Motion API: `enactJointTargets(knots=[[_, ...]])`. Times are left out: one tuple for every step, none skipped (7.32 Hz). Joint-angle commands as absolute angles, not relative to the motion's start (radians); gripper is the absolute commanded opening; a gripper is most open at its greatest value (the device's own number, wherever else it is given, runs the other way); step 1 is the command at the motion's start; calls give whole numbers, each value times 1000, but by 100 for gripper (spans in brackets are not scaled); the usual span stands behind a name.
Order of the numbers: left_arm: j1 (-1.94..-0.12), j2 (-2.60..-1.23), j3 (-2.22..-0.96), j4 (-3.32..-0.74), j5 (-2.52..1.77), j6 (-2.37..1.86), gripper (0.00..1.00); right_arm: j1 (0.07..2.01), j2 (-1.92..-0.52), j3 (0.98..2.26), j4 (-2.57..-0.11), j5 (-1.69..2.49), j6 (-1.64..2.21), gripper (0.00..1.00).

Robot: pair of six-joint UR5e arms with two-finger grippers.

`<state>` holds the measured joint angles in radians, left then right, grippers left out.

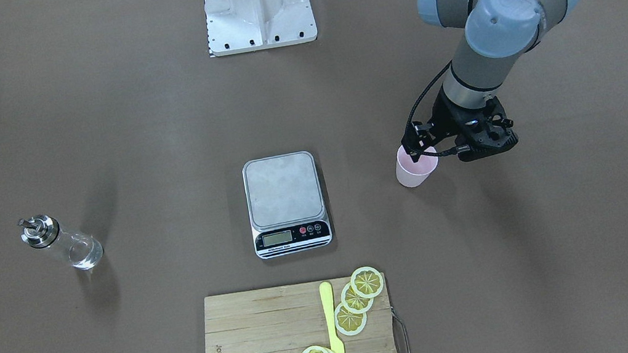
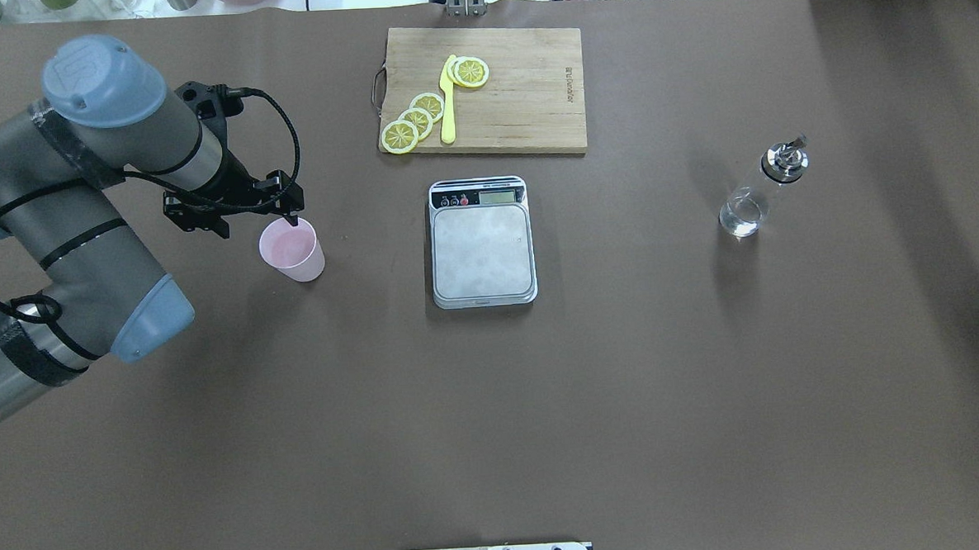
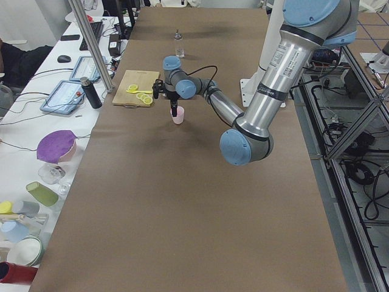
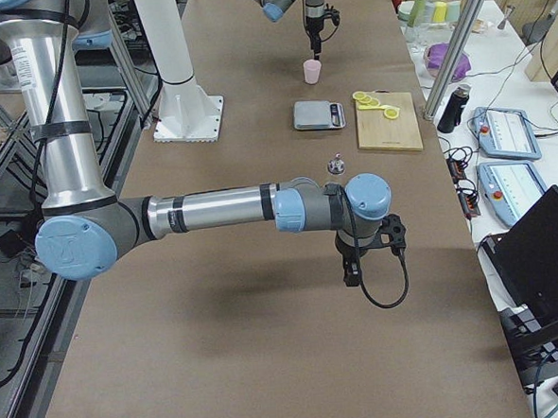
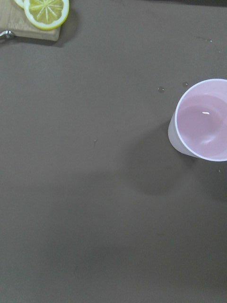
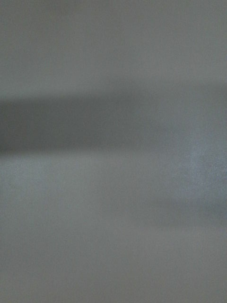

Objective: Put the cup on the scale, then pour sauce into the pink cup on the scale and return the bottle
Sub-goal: 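Reach the left gripper to the pink cup and grasp it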

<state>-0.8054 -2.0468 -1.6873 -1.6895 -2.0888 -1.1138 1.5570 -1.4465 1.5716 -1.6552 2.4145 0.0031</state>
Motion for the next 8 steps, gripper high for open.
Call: enactJointTargets(knots=[[-792,-2042,-1674,-1697,-2088,-1115,96,1557,-1447,1572,-1655,2414,3,100],[-779,-2040,-1671,-1697,-2086,-1115,95,1557,-1447,1572,-1655,2411,3,100],[-772,-2040,-1652,-1697,-2086,-1115,93,1557,-1447,1572,-1655,2411,3,100],[-767,-2040,-1641,-1698,-2086,-1114,88,1557,-1447,1572,-1655,2411,3,100],[-767,-2042,-1637,-1698,-2086,-1115,70,1557,-1447,1572,-1655,2410,3,100],[-767,-2049,-1637,-1698,-2088,-1118,33,1557,-1447,1572,-1655,2408,3,100],[-767,-2049,-1632,-1697,-2086,-1121,4,1557,-1447,1572,-1655,2410,3,100],[-767,-2052,-1634,-1698,-2088,-1209,0,1557,-1447,1575,-1655,2410,3,100]])
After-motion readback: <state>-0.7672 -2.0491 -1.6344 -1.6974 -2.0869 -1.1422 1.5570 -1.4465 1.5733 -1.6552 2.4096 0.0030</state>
